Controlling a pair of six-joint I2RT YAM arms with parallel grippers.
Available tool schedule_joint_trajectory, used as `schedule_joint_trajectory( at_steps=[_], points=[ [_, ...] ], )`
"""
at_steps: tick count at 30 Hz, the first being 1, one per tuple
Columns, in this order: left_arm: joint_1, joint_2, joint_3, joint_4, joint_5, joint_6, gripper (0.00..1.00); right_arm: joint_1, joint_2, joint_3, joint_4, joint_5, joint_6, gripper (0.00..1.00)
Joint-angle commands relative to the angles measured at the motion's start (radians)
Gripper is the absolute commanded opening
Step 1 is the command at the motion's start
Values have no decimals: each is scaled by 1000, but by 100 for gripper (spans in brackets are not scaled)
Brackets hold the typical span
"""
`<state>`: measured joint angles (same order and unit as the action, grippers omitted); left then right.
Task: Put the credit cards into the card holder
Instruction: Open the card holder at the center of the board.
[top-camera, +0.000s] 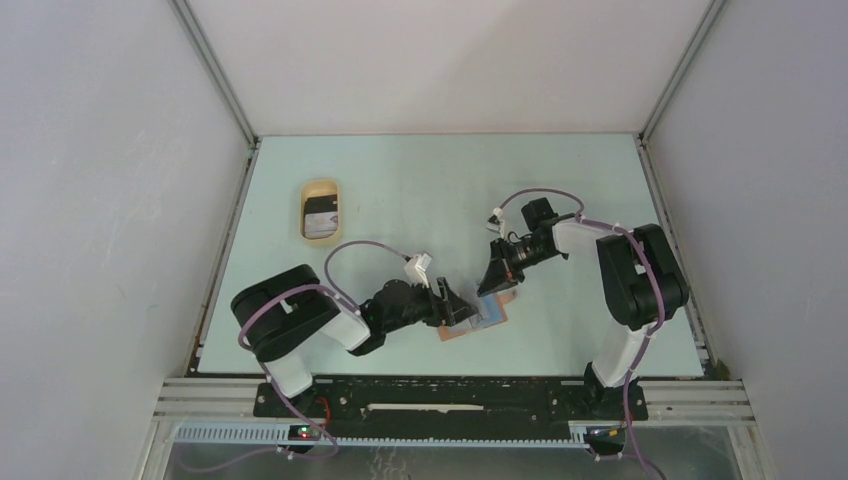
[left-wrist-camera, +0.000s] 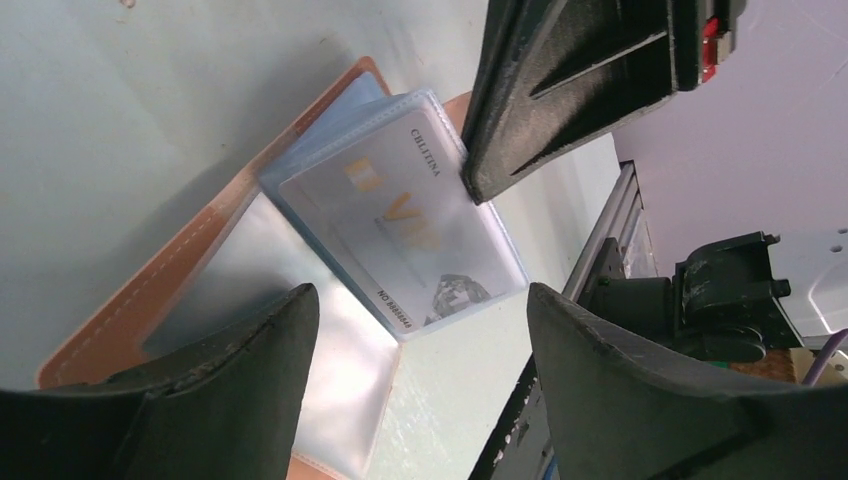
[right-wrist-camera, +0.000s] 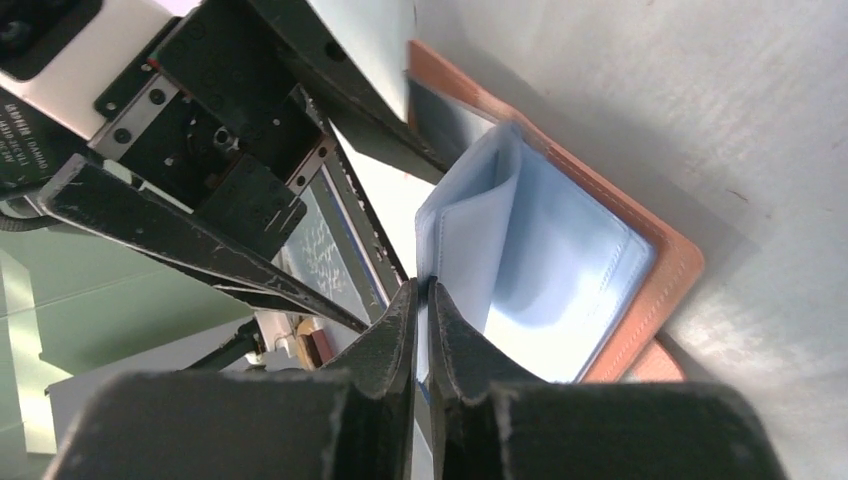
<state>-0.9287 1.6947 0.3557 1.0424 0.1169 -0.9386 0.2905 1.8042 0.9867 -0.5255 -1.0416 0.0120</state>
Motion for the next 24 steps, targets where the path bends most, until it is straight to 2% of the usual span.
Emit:
schedule_joint_trajectory(
  at_steps=[1, 16, 24],
  points=[
    [7, 39, 4, 65, 12, -31, 83, 16, 10, 5, 17, -76, 22, 14],
    [11, 77, 1, 126, 18, -57, 83, 44, 61, 6, 25, -137, 34, 21],
    [26, 107, -10, 163, 30, -79, 75, 51, 67, 6, 23, -137, 31, 22]
  ],
)
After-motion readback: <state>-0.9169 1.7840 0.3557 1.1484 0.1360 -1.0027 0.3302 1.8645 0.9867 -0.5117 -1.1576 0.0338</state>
